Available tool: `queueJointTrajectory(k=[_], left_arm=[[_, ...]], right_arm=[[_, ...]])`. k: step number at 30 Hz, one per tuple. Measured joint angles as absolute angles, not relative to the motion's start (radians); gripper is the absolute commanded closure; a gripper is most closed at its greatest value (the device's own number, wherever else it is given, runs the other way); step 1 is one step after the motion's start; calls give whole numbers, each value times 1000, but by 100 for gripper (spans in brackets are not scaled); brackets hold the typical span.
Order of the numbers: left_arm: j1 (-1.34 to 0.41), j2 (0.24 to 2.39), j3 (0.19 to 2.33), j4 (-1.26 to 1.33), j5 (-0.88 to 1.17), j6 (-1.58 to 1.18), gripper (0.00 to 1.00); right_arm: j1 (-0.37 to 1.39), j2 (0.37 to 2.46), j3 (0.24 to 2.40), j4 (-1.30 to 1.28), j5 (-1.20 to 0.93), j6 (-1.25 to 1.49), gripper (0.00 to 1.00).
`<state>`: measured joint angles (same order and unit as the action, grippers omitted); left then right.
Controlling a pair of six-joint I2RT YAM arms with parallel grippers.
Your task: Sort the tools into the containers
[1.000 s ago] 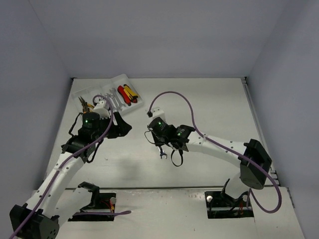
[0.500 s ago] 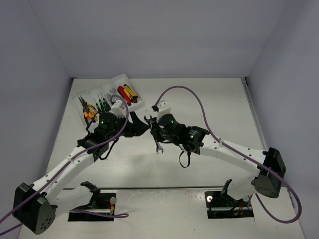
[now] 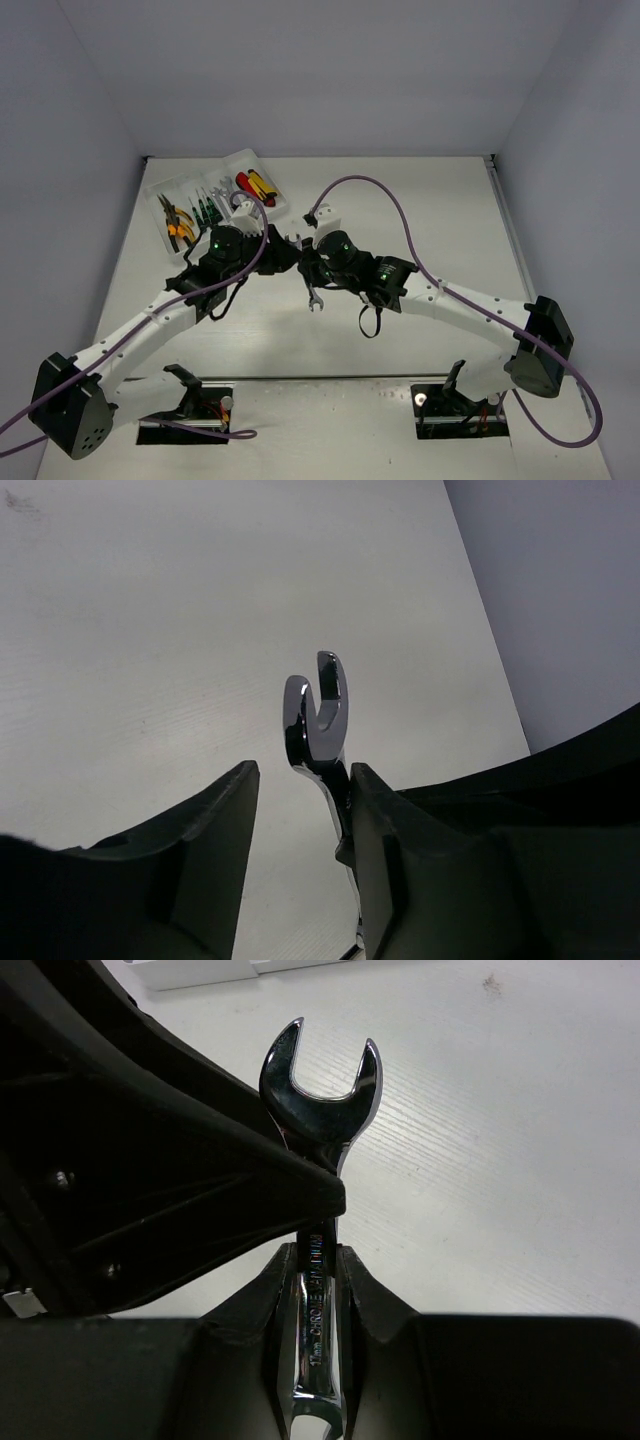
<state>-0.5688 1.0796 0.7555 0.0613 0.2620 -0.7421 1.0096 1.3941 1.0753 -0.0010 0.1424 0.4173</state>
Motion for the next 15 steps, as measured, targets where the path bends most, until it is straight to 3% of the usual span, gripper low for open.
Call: queueJointTrajectory(k=[4,7,10,14,15], left_arm=[[-576,1086,756,80,259,-754,83],[-582,1086,756,98,257,-767,100],[-587,1086,756,121,259,-778,100],[-587,1085,756,132,242,-786,100],[-587,1085,756,133,234,-785,100]], right_arm=[[1010,1393,1067,15,139,418,100],[1009,1392,1058,29,139,421,99],[1008,1390,1055,44,141,425,93],[1005,1387,1052,56,147,429,56],[1000,1385,1047,63,149,431,51]])
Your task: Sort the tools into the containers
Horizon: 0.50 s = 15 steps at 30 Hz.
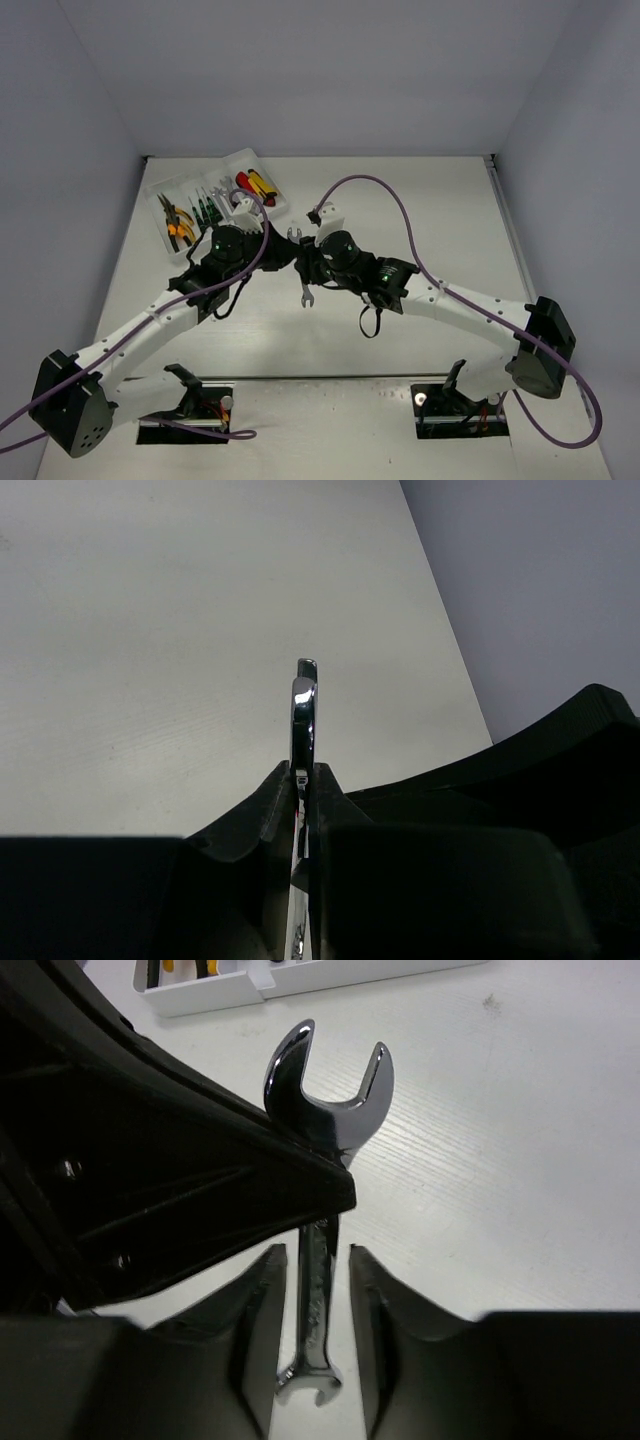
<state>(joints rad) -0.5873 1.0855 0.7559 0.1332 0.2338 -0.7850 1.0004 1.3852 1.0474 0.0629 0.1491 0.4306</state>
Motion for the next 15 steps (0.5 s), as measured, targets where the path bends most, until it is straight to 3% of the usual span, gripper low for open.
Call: queueJointTrajectory(k=[1,3,5,15], left_arm=[[-586,1086,756,131,222,-783,100],[-571,1092,756,130,204,-781,100],[-542,1107,760,130,196,-776,100],[-199,1381,943,113,246,-729,100]], right_arm=[[995,1381,1041,67,150,436,50],[988,1367,1025,71,152,444,38],[975,1345,1002,78,152,446,31],[824,1110,834,74,161,444,26]])
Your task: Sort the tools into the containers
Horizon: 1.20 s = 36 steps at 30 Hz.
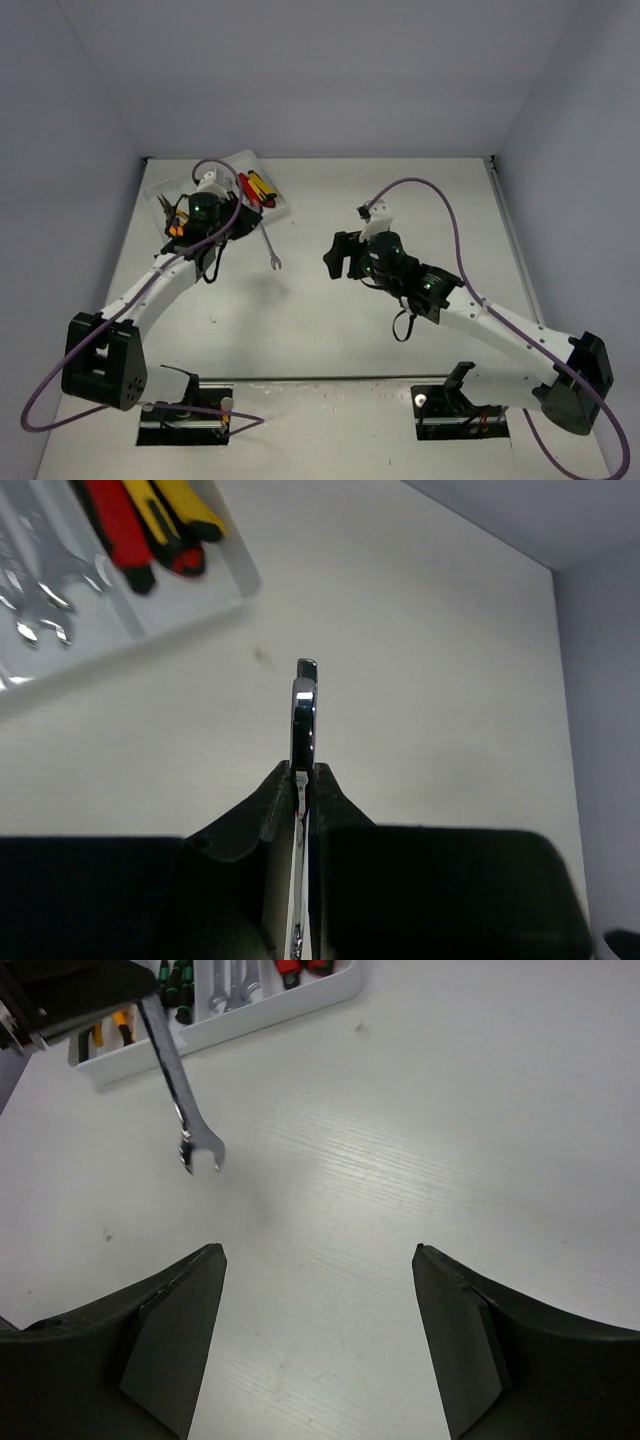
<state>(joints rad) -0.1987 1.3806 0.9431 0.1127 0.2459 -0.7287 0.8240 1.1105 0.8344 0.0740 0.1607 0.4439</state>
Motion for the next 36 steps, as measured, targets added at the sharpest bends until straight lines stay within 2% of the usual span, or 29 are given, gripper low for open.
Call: queueJointTrajectory(k=[4,11,15,17,18,19,21,24,29,36], left_arm=[[-68,1549,1122,101,292,-703,100],[73,1982,1583,100,427,-666,100],[123,2141,1718,25,462,-627,100],[139,2200,1764,-19,468,-603,93],[144,2223,1785,-45,471,-593,81],[146,2244,1806,-68,477,-586,72],[145,2272,1833,-95,491,-575,60],[141,2279,1840,-119,510,-560,49],[136,2249,1820,-127,527,-551,40],[126,1991,1684,-236,465,-489,38]], right_arm=[[805,1051,788,62,169,436,26],[804,1025,717,29,169,418,25],[803,992,709,15,171,410,20],[801,973,709,15,176,403,20],[799,967,709,15,179,399,19],[798,964,709,14,180,395,19],[798,963,709,10,182,389,19],[797,963,709,-4,189,385,18],[791,963,709,-14,218,371,17],[785,959,735,-48,300,339,12]])
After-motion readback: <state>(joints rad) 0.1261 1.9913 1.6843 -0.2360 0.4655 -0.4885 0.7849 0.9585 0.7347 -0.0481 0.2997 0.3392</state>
